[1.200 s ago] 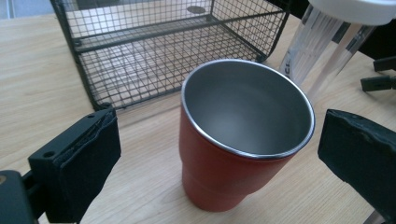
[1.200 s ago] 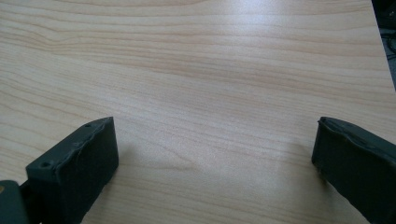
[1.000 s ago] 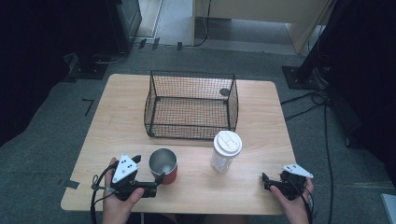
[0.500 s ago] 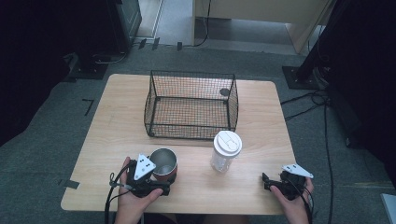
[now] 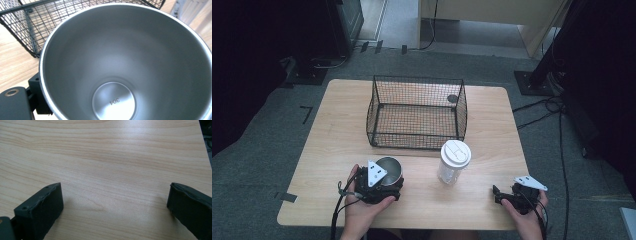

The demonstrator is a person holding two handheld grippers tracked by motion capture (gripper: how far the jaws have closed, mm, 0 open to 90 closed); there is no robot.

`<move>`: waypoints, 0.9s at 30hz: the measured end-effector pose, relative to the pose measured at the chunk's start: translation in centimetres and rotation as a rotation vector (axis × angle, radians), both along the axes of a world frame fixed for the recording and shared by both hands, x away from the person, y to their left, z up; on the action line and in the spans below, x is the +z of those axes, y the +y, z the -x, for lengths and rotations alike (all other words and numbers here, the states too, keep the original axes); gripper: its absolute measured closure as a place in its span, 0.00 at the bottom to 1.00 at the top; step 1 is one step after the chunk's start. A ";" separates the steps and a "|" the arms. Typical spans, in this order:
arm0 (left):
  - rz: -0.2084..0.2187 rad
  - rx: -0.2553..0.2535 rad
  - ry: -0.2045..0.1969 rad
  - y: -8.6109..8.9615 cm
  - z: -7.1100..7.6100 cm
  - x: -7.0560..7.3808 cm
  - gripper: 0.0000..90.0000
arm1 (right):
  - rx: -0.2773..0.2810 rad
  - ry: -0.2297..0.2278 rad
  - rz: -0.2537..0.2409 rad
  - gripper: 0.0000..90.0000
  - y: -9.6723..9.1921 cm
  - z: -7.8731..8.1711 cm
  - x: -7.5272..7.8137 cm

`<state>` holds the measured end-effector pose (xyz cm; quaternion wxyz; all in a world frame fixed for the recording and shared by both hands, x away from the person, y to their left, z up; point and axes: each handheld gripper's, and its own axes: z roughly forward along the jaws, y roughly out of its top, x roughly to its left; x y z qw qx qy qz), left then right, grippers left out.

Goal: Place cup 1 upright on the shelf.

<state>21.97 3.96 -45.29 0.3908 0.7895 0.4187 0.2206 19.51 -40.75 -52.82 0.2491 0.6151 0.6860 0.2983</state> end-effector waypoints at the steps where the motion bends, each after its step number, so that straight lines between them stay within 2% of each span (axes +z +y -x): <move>1: -0.003 0.004 -0.008 -0.1 0.0 0.0 0.09 | 0.000 0.000 0.000 0.01 0.0 0.0 0.0; 4: -0.005 0.021 -0.042 -0.2 0.0 0.0 0.09 | 0.003 0.001 0.000 0.01 0.0 0.0 0.0; 5: -0.005 0.021 -0.042 -0.2 0.0 0.0 0.09 | 0.003 0.001 0.000 0.01 0.0 0.0 0.0; 7: 0.022 0.035 -0.075 -0.1 0.1 0.4 0.09 | 0.004 0.001 0.000 0.01 0.0 0.0 0.0; 8: 0.022 0.035 -0.075 -0.1 0.1 0.4 0.09 | 0.004 0.001 0.000 0.01 0.0 0.0 0.0; 10: 0.026 0.038 -0.103 -0.1 0.1 0.8 0.09 | 0.006 0.001 0.000 0.01 0.0 0.0 0.0; 13: 0.048 0.041 -0.173 -0.1 0.2 1.6 0.09 | 0.007 0.000 0.000 0.01 0.0 0.0 0.0; 14: 0.048 0.041 -0.173 -0.1 0.2 1.6 0.09 | 0.007 0.000 0.000 0.01 0.0 0.0 0.0; 15: 0.057 0.045 -0.222 -0.1 0.3 2.0 0.09 | 0.008 0.001 0.000 0.01 0.0 0.0 0.0; 16: 0.057 0.045 -0.222 -0.1 0.3 2.0 0.09 | 0.008 0.001 0.000 0.01 0.0 0.0 0.0; 23: 0.067 0.063 -0.369 -0.6 0.2 3.3 0.09 | 0.008 0.001 0.000 0.01 0.0 0.0 0.0; 27: 0.077 0.064 -0.393 -0.8 0.0 3.5 0.09 | 0.008 0.000 0.001 0.01 0.0 0.0 0.0</move>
